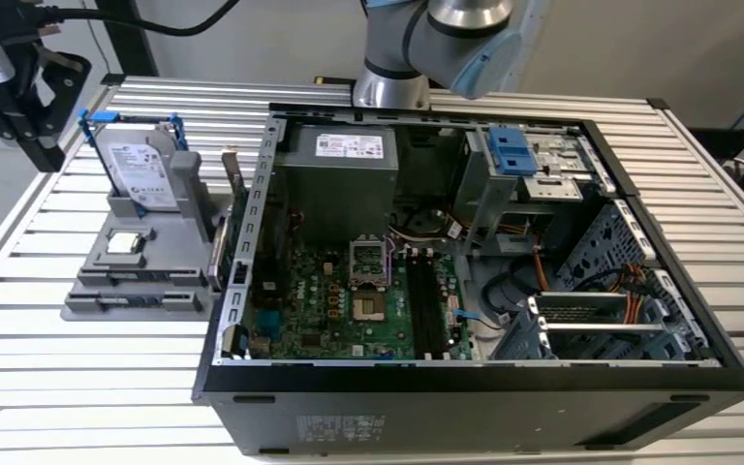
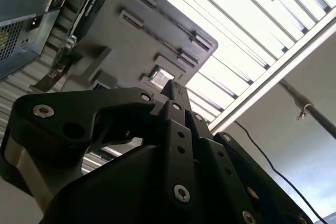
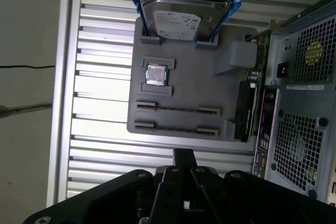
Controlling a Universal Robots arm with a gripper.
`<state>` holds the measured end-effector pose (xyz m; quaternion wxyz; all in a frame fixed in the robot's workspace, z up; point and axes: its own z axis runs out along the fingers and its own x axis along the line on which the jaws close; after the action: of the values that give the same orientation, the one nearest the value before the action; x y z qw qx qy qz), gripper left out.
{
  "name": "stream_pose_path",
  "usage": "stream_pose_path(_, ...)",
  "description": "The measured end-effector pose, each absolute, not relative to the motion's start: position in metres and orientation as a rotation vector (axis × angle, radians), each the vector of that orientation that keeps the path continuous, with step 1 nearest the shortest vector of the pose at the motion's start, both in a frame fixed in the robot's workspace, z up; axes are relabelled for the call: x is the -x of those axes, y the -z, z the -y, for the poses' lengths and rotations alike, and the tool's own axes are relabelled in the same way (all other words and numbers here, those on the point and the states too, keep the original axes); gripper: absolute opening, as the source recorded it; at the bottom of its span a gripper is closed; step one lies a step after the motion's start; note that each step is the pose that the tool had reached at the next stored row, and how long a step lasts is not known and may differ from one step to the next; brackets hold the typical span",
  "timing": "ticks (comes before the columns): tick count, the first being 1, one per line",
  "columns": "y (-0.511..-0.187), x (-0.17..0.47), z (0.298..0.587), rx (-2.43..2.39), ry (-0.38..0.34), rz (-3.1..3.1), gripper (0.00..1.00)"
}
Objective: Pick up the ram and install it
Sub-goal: 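Pick up the ram and move it above insertion slot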
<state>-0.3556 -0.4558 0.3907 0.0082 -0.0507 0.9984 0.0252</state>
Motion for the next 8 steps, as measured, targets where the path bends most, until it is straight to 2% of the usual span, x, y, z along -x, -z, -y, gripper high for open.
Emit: stream_pose_path(8, -0.3907, 0.3556, 0.4558, 0.29, -0.08, -3.113, 0.0)
